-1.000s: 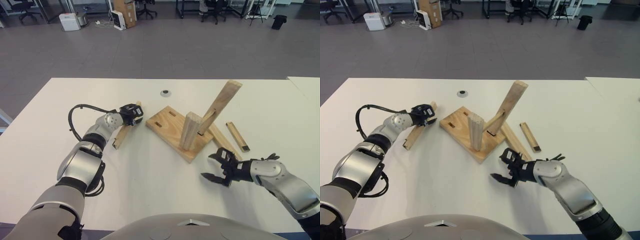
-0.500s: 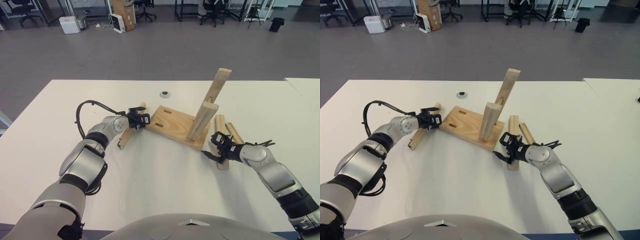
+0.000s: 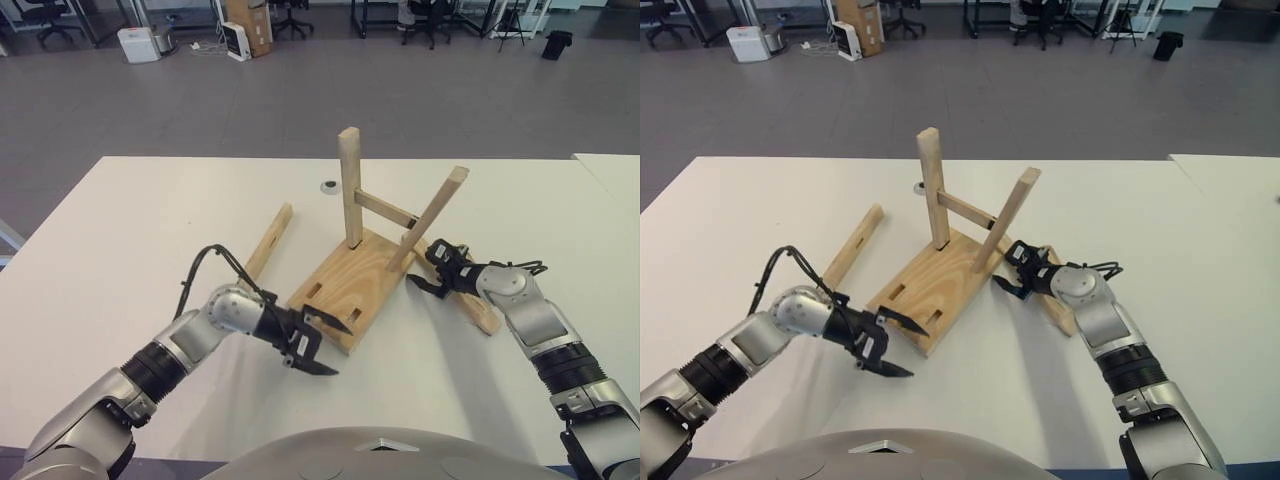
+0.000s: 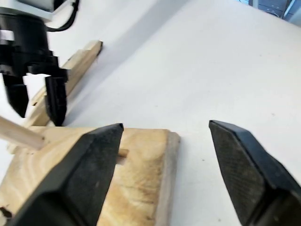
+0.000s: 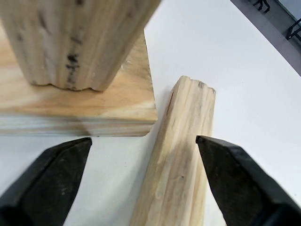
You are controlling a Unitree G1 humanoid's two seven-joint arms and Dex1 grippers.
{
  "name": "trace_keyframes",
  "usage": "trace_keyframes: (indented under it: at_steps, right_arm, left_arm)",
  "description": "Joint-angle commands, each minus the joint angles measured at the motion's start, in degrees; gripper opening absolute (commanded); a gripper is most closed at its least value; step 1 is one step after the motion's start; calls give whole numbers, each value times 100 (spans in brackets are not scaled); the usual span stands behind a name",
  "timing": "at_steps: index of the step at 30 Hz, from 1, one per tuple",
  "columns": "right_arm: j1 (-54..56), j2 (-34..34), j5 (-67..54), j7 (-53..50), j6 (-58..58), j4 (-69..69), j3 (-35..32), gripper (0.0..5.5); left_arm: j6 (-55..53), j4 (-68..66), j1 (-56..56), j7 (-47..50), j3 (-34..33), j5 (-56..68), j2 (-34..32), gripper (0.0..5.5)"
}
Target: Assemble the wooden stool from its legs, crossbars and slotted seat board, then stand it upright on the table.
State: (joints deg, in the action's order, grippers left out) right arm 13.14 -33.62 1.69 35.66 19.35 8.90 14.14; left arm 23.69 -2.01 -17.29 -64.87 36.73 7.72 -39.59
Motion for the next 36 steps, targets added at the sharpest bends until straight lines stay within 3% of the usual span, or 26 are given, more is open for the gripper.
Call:
trace_keyframes:
  at_steps: [1,6,10,13,16,21,24,28,32,36]
  right_arm:
    - [-141,-252,19,148,59,-316,-213,413]
    - [-927,-587,-165,573,279,-1811,-309,413]
    - [-1611,-697,-105,760,570,-2862,11,413]
    - [-1825,-539,22,650,782,-3059,312,413]
    - [-1743,-326,133,460,897,-2831,435,413]
    - [-1049,327,238,27,313,-1149,423,413]
    - [-813,458,199,-27,96,-731,347,413]
    - [-895,381,153,9,33,-786,280,413]
    - [-957,160,-122,121,214,-1086,-160,413]
    - [-961,26,-777,224,715,-1544,-1078,413]
  left_arm:
    - [-478,-240,-657,103,-856,430,192,335]
    - [-245,-1898,-1476,1380,-1212,-1220,367,335]
    - [267,-3180,-1763,2495,-825,-2807,401,335]
    - [723,-3755,-1786,2814,-484,-3449,556,335]
    - [1045,-3860,-1620,2789,-362,-3521,739,335]
    - [1710,-3347,-1269,2152,-348,-2963,651,335]
    - [1735,-2772,-945,1655,-360,-2525,495,335]
    - [1435,-2564,-813,1741,-614,-2480,494,335]
    - [1320,-2613,-732,1819,-755,-2496,445,335]
    - [1201,-2665,-689,1941,-929,-2503,412,335]
